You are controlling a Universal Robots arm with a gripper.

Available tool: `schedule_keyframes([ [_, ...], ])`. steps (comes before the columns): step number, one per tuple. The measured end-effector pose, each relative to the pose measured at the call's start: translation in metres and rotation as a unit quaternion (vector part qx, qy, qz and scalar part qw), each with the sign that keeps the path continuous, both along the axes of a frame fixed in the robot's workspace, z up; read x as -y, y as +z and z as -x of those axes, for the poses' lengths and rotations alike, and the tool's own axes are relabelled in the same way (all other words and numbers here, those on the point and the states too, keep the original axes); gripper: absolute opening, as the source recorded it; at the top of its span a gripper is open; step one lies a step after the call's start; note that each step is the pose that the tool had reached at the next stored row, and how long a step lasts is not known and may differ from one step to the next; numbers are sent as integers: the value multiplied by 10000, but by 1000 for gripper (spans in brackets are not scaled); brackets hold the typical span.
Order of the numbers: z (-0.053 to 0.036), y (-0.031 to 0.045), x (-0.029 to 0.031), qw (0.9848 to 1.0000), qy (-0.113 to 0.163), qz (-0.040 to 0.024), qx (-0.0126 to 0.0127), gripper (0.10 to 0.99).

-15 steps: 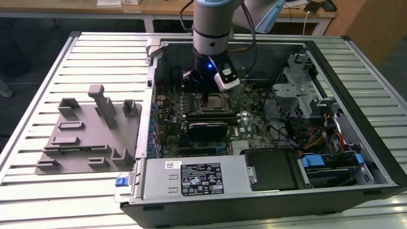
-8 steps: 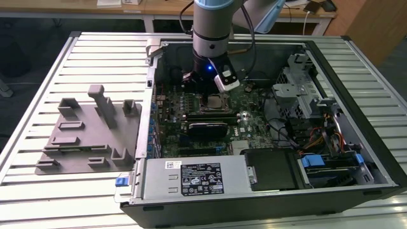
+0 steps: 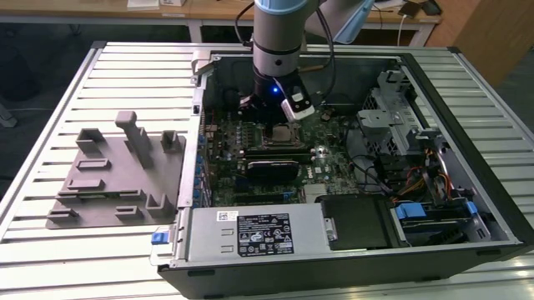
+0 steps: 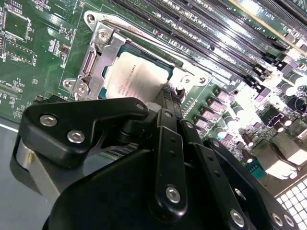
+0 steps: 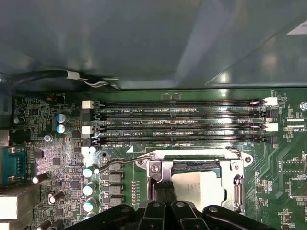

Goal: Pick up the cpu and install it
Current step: 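Close the cpu cover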

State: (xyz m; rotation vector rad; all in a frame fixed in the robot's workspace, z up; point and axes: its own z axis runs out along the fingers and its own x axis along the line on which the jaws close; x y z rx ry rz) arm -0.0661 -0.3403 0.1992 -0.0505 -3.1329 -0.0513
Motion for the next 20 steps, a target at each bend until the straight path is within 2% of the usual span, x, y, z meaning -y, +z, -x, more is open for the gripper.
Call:
schedule_keyframes([
  [20, -14, 6, 0, 10000, 39, -1, -1, 106],
])
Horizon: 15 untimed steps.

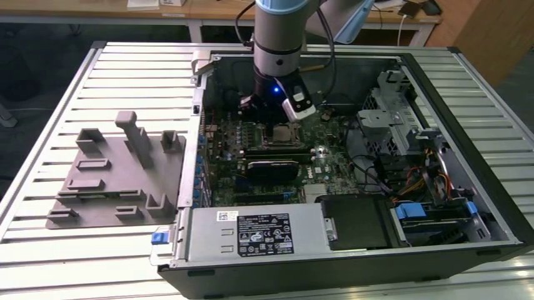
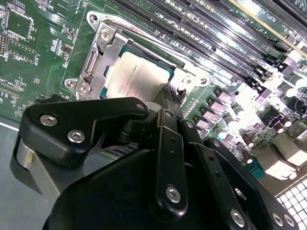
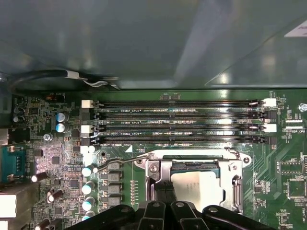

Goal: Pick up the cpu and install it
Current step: 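Close the cpu cover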

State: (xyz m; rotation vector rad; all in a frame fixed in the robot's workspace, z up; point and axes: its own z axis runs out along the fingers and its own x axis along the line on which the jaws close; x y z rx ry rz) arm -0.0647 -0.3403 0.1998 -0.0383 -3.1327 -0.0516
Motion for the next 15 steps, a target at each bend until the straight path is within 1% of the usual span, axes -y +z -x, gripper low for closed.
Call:
schedule_keyframes([
  [10, -4, -14, 0, 10000, 18, 4, 0, 106],
  [12, -6, 3, -1, 10000, 19, 1, 2, 106],
  [15, -5, 55, 0, 10000, 18, 3, 0, 106],
])
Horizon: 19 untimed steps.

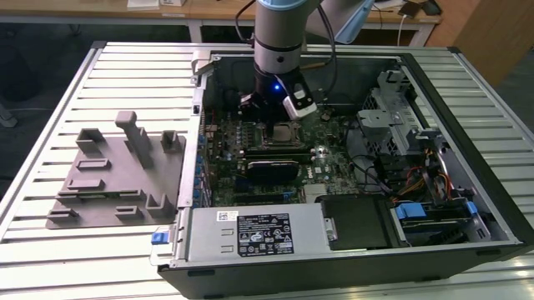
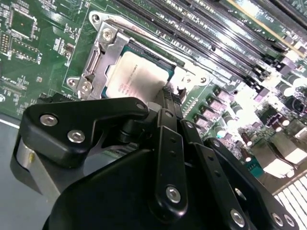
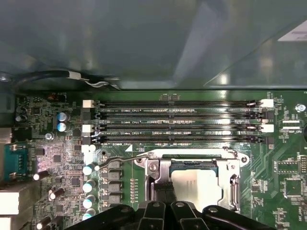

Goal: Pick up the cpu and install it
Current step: 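Close the cpu cover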

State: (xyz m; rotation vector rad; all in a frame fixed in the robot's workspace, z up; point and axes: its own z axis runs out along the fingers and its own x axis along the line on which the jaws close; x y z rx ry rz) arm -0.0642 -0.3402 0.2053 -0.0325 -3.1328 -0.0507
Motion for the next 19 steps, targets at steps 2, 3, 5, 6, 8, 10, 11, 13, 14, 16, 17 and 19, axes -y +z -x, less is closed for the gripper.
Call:
schedule_keyframes([
  [2, 0, 36, 0, 10000, 0, 0, 0, 106],
  [3, 0, 56, 0, 10000, 0, 0, 0, 106],
  [5, 0, 93, 0, 10000, 0, 1, 0, 106],
  [6, 0, 103, 0, 10000, 0, 2, 0, 106],
  [8, 0, 103, 0, 10000, 0, 0, 1, 106],
  [10, -1, 105, 0, 10000, 0, 1, 0, 106],
  [11, -9, 106, 0, 10000, 1, 2, -1, 106],
  [13, -57, 106, 0, 10000, 0, 2, 0, 106],
  [14, -91, 105, 0, 10000, 0, 1, 0, 106],
  [16, -170, 106, 0, 10000, 0, 2, 0, 106],
  [17, -210, 105, 0, 10000, 0, 1, 0, 106],
  [19, -275, 106, 0, 10000, 0, 2, 0, 106],
])
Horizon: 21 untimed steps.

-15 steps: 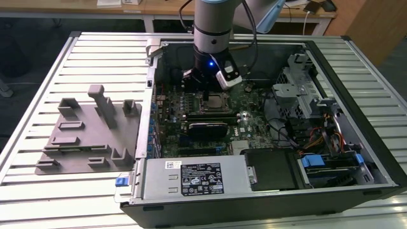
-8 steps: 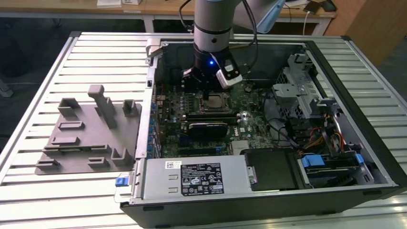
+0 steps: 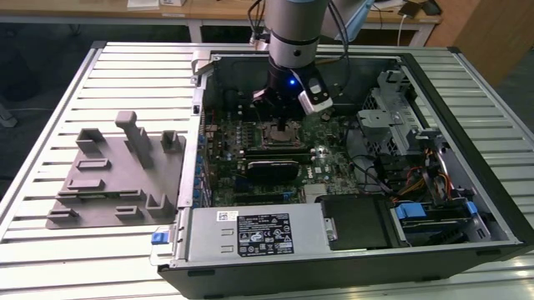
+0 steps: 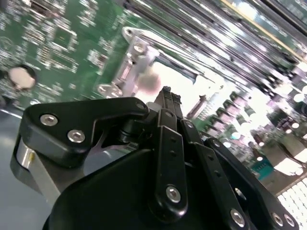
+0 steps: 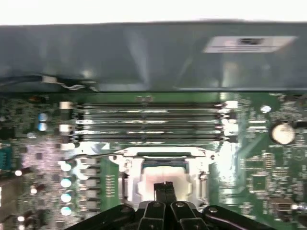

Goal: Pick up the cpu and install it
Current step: 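Close the cpu cover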

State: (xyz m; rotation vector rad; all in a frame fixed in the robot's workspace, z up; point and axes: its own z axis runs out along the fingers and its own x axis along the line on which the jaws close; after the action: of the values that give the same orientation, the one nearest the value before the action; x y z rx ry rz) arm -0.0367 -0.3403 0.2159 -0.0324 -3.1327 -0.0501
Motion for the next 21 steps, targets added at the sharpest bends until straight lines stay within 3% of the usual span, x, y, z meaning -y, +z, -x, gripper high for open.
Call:
schedule_keyframes([
  [4, -13, 12, 0, 10000, 0, 9, 0, 106],
  [11, -13, 171, 0, 10000, -1, 8, 2, 106],
  [21, -12, 174, 0, 9999, -156, 8, 18, 106],
])
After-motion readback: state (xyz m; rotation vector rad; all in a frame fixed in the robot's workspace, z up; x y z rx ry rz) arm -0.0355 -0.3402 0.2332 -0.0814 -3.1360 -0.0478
